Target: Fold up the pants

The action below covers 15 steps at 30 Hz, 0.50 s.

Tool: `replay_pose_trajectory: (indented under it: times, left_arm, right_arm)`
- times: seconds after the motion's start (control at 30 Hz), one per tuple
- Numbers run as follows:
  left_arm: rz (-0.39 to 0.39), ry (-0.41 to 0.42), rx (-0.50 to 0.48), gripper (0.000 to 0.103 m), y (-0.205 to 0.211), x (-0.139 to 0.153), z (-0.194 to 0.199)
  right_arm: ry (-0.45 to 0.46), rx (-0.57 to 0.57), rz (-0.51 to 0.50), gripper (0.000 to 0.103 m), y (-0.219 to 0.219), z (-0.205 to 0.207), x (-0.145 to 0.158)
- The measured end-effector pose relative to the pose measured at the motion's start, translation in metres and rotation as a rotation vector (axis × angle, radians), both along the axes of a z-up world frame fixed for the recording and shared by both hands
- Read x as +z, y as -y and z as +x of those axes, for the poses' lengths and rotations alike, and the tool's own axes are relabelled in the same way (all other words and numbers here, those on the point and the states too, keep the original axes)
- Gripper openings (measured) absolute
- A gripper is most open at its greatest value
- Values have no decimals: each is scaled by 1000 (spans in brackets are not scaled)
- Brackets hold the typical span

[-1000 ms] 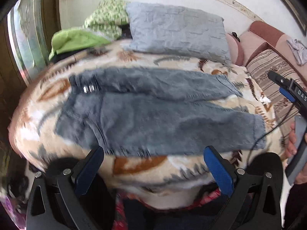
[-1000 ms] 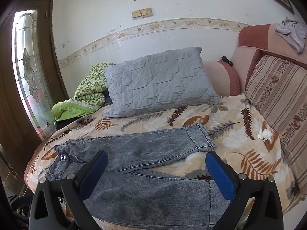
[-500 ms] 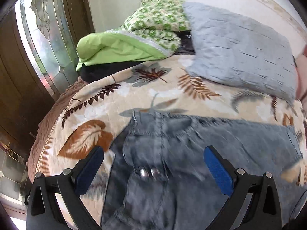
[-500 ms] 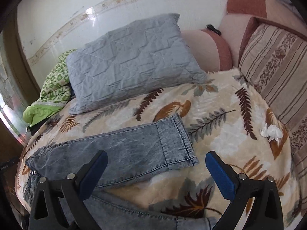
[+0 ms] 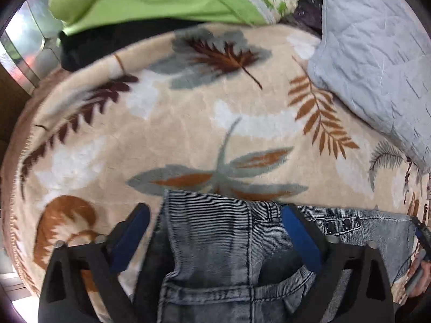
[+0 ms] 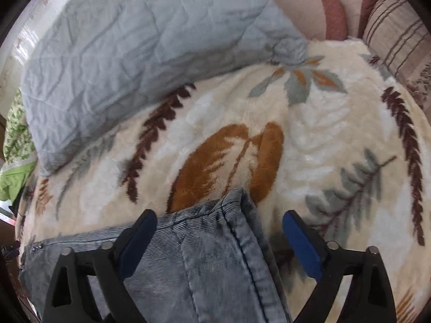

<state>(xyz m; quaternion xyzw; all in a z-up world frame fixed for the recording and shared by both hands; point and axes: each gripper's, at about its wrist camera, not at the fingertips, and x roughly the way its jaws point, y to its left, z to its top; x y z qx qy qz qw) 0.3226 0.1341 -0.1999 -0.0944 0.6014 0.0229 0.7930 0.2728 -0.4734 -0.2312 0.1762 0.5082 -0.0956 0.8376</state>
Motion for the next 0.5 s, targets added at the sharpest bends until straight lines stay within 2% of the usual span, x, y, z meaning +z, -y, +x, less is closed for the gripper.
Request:
replay_pose_trajectory:
  times: [0.03, 0.07, 0.13, 0.2, 0.23, 0.3, 0.37, 0.4, 0.43, 0.5]
  left_arm:
    - [-18, -21, -16, 81, 4, -7, 2]
    - [-24, -47, -40, 71, 8, -15, 3]
    - [3, -21, -71, 64, 16, -15, 1]
    - [-8, 1, -83, 31, 21, -9, -3]
    - [13, 10, -83, 25, 22, -4, -5]
    - [1, 30, -105, 20, 25, 4, -8]
    - [-26, 71, -119, 19, 24, 16, -15]
    - [-51, 94, -126, 15, 23, 24, -18]
    - [-71, 118, -132, 5, 22, 33, -23]
    - [-107, 160, -149, 3, 20, 51, -35]
  right_arm:
    - [-34, 6, -3, 81, -1, 5, -8]
    - [-39, 8, -20, 80, -3, 6, -11]
    - [-4, 20, -42, 67, -7, 3, -8]
    - [14, 8, -44, 42, -6, -2, -4]
    - [25, -5, -36, 35, -2, -6, -1]
    - [52, -23, -7, 23, 6, -16, 6]
    - [88, -27, 38, 22, 10, -28, 16]
    - [108, -20, 49, 21, 10, -34, 21]
    - [122, -10, 47, 21, 8, -40, 27]
    - [134, 17, 51, 21, 4, -49, 36]
